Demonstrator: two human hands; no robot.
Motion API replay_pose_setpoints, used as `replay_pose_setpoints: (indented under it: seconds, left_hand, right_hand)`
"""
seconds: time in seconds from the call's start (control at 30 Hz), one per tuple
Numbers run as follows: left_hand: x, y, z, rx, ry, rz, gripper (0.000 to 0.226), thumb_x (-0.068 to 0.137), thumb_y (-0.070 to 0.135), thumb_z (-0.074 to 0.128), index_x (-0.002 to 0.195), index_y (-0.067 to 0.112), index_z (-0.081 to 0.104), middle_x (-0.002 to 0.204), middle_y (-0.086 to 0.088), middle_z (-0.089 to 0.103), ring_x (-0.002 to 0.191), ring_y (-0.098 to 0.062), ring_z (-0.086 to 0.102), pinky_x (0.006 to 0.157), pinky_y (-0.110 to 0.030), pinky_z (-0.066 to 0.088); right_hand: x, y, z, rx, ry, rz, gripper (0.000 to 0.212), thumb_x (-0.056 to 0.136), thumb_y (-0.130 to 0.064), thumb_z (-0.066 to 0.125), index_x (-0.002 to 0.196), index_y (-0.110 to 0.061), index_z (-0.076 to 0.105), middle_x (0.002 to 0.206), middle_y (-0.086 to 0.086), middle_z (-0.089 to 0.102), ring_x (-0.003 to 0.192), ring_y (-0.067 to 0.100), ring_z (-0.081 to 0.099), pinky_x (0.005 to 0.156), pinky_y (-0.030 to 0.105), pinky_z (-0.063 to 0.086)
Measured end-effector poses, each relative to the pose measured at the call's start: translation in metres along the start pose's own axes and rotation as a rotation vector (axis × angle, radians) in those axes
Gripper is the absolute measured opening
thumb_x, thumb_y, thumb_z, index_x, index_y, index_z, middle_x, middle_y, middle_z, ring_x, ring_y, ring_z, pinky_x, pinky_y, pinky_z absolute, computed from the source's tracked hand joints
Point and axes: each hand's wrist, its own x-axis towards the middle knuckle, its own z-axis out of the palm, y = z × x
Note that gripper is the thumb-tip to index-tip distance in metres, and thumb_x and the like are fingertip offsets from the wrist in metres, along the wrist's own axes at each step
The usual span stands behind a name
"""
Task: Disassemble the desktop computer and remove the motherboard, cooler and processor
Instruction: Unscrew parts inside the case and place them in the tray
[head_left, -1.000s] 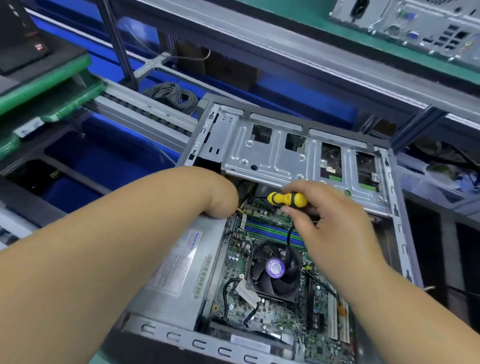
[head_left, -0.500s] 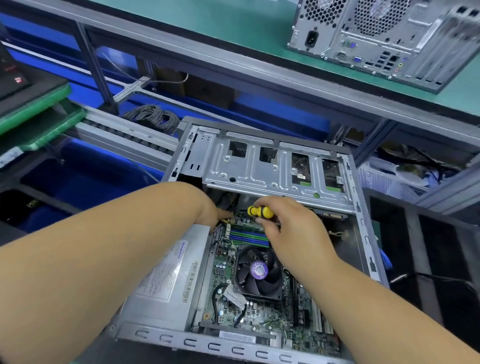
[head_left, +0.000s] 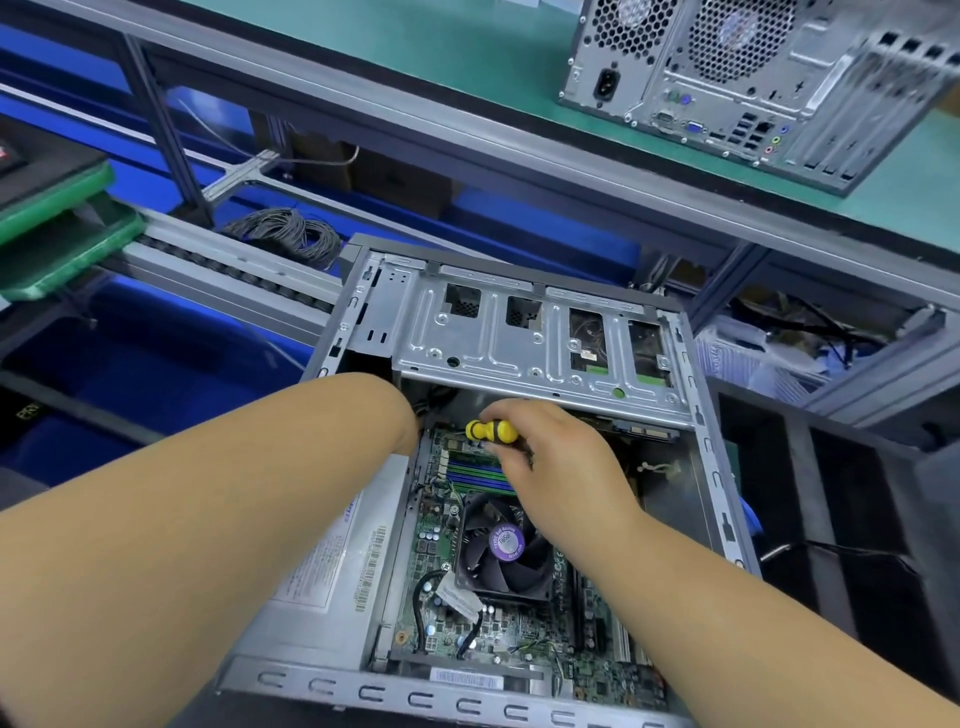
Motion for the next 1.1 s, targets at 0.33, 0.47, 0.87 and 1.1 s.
replay_pose_setpoints:
  seconds: [0.33, 0.47, 0.87, 1.1]
  left_hand:
    - [0.004, 0.001, -0.004, -0.082, 0.05, 0.055, 0.059, 0.099, 0.023, 0.045, 0.153, 0.015, 0.022, 0.154, -0.008, 0.031, 0.133, -0.028, 0.042, 0.1, -0.038, 0.041]
    - [0.004, -0.001, -0.005, -0.048, 0.057, 0.053, 0.056, 0.099, 0.023, 0.041, 0.151, 0.012, 0.025, 0.147, -0.011, 0.039, 0.126, -0.028, 0.047, 0.096, -0.038, 0.042]
    - [-0.001, -0.001, -0.008, -0.002, 0.06, 0.077, 0.053, 0.1, 0.019, 0.038, 0.15, 0.009, 0.027, 0.146, -0.013, 0.041, 0.108, -0.025, 0.048, 0.082, -0.032, 0.039]
    - [-0.001, -0.001, -0.009, -0.019, 0.075, 0.078, 0.053, 0.098, 0.018, 0.041, 0.149, 0.008, 0.028, 0.146, -0.014, 0.041, 0.115, -0.026, 0.049, 0.095, -0.036, 0.042]
  right_hand:
    - [0.01, 0.0, 0.012, -0.028, -0.003, -0.013, 0.028, 0.091, -0.018, 0.067, 0.118, -0.023, 0.064, 0.11, -0.003, 0.065, 0.093, 0.017, 0.058, 0.076, 0.023, 0.046]
    - [0.012, 0.0, 0.013, -0.032, 0.011, -0.018, 0.028, 0.09, -0.019, 0.068, 0.118, -0.024, 0.065, 0.109, -0.004, 0.066, 0.095, 0.017, 0.058, 0.078, 0.026, 0.048]
    - [0.013, -0.002, 0.012, -0.056, 0.01, -0.026, 0.029, 0.092, -0.019, 0.066, 0.12, -0.022, 0.064, 0.112, -0.001, 0.066, 0.096, 0.02, 0.06, 0.078, 0.025, 0.045]
    - [0.013, -0.003, 0.013, -0.047, 0.016, -0.041, 0.029, 0.091, -0.017, 0.067, 0.12, -0.021, 0.064, 0.112, -0.001, 0.066, 0.097, 0.02, 0.06, 0.079, 0.026, 0.047]
